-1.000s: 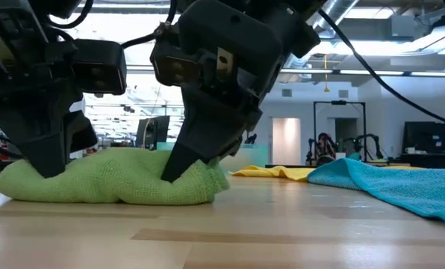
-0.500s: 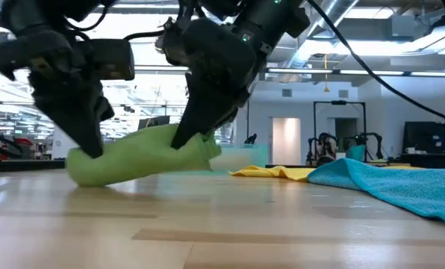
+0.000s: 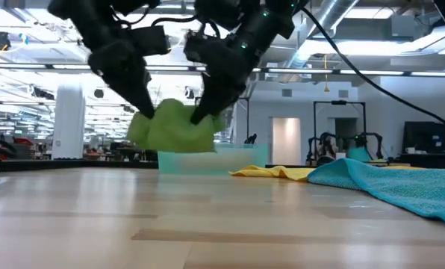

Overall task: Roll microfiber towels into tight, uniform cylinder then place into a basket
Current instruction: Put the green towel into the bin

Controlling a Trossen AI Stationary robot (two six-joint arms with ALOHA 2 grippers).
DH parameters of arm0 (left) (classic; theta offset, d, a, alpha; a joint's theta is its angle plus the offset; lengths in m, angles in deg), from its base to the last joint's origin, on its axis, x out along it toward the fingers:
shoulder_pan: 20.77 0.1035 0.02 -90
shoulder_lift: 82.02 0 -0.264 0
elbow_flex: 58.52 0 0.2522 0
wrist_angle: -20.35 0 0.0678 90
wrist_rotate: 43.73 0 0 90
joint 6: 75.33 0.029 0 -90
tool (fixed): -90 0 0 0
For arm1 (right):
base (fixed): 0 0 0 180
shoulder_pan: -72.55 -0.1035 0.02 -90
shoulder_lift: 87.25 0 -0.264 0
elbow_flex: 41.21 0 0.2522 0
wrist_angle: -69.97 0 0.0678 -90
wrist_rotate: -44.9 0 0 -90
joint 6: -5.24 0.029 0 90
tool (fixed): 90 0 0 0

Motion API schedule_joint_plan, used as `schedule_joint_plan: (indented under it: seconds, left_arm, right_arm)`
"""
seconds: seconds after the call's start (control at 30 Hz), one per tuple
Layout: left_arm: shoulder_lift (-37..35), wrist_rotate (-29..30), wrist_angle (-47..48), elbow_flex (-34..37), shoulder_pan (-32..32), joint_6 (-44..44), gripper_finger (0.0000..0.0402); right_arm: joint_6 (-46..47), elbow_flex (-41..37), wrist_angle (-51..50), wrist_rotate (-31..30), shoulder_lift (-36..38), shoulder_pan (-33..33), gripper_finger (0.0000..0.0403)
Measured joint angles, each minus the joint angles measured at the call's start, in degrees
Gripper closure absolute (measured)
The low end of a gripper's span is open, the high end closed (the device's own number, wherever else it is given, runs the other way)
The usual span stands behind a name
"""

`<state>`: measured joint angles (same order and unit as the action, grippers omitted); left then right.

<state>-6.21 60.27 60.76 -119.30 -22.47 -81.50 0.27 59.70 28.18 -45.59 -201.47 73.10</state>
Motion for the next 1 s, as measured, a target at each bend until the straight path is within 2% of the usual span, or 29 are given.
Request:
schedule_joint_plan:
  seconds: [0.33,0.57,0.77,1.0]
  left_arm:
    - [-0.2,-0.8,-0.2,-7.2,14.9,16.0,0.0401]
    - [0.6,-0.6,-9.4,-8.3,25.0,26.3,0.0401]
    - [7.8,-0.2,-16.3,-8.3,28.8,28.7,0.0401]
    - [18.6,2.6,-20.1,-9.6,31.6,33.6,0.0401]
  right_arm:
    - [-11.8,0.2,0.2,-0.2,5.5,10.8,0.0363]
    - [-25.8,0.1,4.5,-6.0,6.2,18.2,0.0363]
    - [-35.4,0.0,7.2,-8.1,3.6,21.7,0.0363]
    - [-40.3,-0.2,7.2,-10.1,-0.3,23.1,0.0363]
